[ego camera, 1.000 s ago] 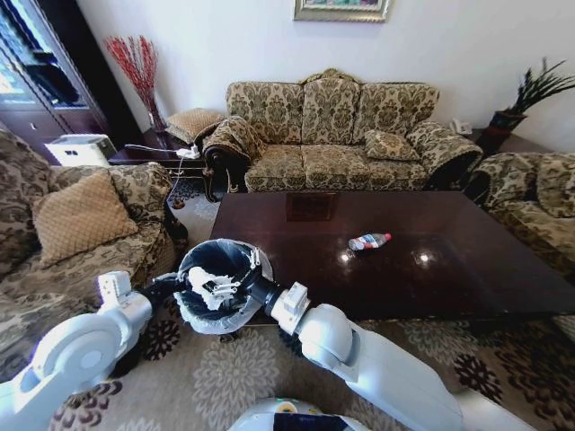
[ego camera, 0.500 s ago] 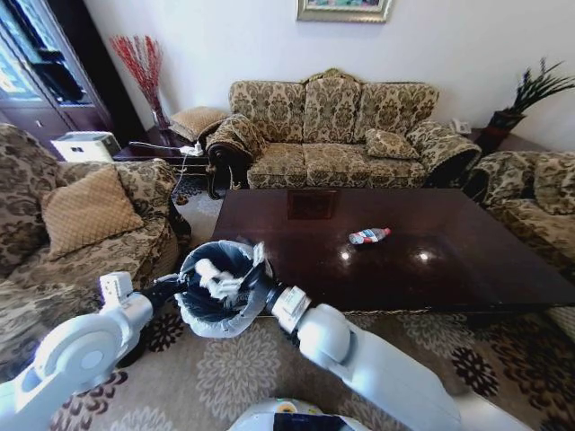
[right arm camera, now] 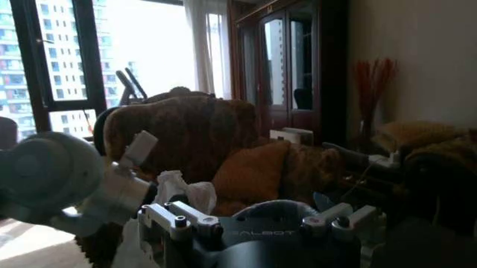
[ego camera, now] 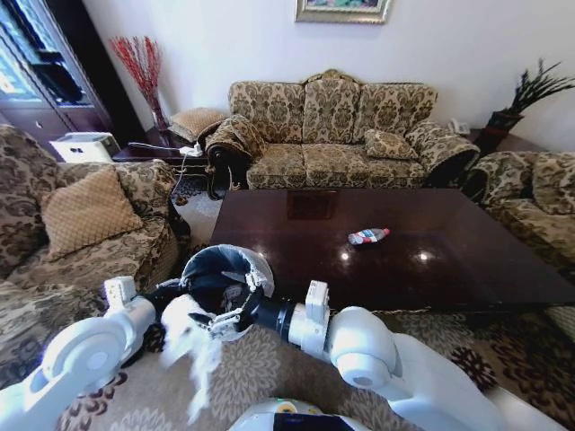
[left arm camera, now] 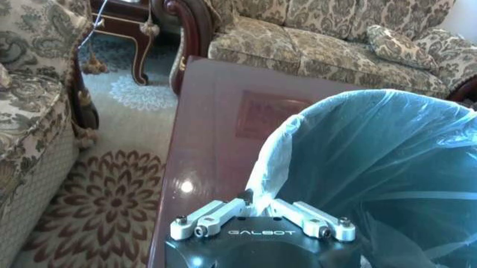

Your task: Move to the front of the table and place the trash on the table into the trash bin.

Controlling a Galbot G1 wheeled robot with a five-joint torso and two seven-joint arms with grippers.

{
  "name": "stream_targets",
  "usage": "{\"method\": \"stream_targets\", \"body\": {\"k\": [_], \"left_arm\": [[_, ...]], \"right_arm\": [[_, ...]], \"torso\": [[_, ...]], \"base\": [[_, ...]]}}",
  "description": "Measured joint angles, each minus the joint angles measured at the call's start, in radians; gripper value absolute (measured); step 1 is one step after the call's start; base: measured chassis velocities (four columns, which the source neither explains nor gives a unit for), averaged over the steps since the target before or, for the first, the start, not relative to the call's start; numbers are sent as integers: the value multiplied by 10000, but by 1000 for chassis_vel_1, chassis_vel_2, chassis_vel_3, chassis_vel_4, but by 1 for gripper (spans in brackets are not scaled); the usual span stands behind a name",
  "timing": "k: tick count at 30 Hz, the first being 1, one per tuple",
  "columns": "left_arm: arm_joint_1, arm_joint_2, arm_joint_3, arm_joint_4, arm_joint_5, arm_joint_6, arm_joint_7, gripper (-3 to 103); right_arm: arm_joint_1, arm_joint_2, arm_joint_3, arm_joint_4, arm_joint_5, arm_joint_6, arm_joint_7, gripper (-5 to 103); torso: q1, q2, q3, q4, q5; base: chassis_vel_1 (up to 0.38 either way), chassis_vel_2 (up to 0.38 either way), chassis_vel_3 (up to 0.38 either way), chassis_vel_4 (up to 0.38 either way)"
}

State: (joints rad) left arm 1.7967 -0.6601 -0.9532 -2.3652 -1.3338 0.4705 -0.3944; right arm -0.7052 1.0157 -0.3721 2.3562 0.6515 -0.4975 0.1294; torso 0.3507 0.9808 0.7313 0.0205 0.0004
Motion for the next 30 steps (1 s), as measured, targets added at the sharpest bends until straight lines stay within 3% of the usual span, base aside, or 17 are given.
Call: {"method": "stream_targets", "body": {"k": [1,3,8,13,16,22,26,30], "left_arm": [[0,0,0,0,0,0,0,0],[46,-61,-4,-19,5,-1,-1,0],[42,-159,1,-102,17,-1,-1,0],[3,-292,42,-197,56,-1,6,0],[-22,-310,81,-196,122,-1,24,0],[-42,-314,115,-290,199,-1,76,0],[-124,-229,409,-384,435,-26,195,0],[-189,-313,595,-444,602,-65,259,0]], "right_arm": [[0,0,0,0,0,0,0,100],[99,-153,519,-555,-1519,431,0,100],[699,-546,1166,-968,-1438,444,0,100],[1161,-901,1270,-699,-261,125,2,100],[1253,-1013,1148,-526,-53,-25,1,100],[1952,-1814,963,-281,931,-624,1,100],[3590,-3074,538,96,3462,-1644,2,100],[4536,-3323,116,195,4533,-2017,3,100]], "torso": [[0,0,0,0,0],[-2,0,0,2,-6],[0,0,0,3,-5],[2,0,0,0,-2],[0,0,0,1,-4],[-1,0,-1,2,-1],[0,0,0,-3,-3],[0,0,0,-2,-5]], "base": [[0,0,0,0],[0,0,0,0],[0,0,0,0],[0,0,0,0],[0,0,0,0],[0,0,0,0],[0,0,0,0],[0,0,0,0]]}}
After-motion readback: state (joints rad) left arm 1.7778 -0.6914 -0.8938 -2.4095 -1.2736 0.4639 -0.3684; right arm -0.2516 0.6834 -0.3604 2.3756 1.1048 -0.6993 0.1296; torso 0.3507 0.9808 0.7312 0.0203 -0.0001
